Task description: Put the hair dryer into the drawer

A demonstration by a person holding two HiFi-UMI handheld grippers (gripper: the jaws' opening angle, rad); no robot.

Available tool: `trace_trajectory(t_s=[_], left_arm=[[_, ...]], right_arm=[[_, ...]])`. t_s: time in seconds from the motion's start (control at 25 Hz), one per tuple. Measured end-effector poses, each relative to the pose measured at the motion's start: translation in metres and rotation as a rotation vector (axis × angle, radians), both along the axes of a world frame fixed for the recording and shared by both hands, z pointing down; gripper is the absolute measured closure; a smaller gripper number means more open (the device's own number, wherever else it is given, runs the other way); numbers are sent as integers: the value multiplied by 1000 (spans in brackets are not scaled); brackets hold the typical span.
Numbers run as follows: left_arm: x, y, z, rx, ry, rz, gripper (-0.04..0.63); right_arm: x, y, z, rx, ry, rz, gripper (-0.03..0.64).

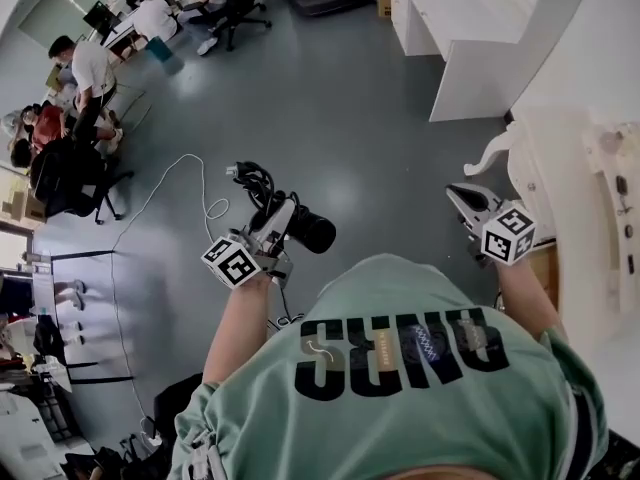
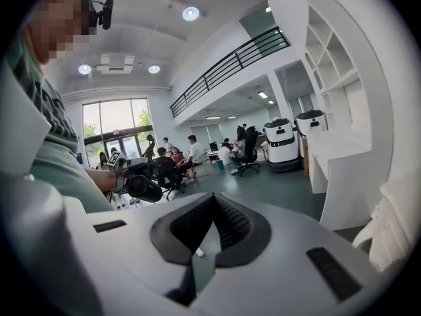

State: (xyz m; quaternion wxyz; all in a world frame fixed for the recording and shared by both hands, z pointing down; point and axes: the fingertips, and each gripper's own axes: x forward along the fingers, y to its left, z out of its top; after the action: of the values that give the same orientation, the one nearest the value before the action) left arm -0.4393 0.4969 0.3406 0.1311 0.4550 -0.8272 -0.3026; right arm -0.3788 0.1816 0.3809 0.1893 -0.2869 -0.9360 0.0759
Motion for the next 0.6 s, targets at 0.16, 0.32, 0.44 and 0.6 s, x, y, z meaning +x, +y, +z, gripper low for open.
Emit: trace_trajectory(t_s=[0.16, 0.32, 0.44, 0.6], left_arm=[[-18, -48, -9, -36, -31, 144, 425], [-37, -141, -15, -78, -70, 327, 425], [-34, -219, -18, -131, -122, 480, 425], [-11, -327, -17, -191, -192, 689, 425]], right_arm=[[27, -33, 2, -7, -3, 125, 624], [59, -102, 10, -26, -4, 300, 624], [98, -158, 12, -33, -10, 439, 624], [167, -228, 16, -43, -14, 639, 624]])
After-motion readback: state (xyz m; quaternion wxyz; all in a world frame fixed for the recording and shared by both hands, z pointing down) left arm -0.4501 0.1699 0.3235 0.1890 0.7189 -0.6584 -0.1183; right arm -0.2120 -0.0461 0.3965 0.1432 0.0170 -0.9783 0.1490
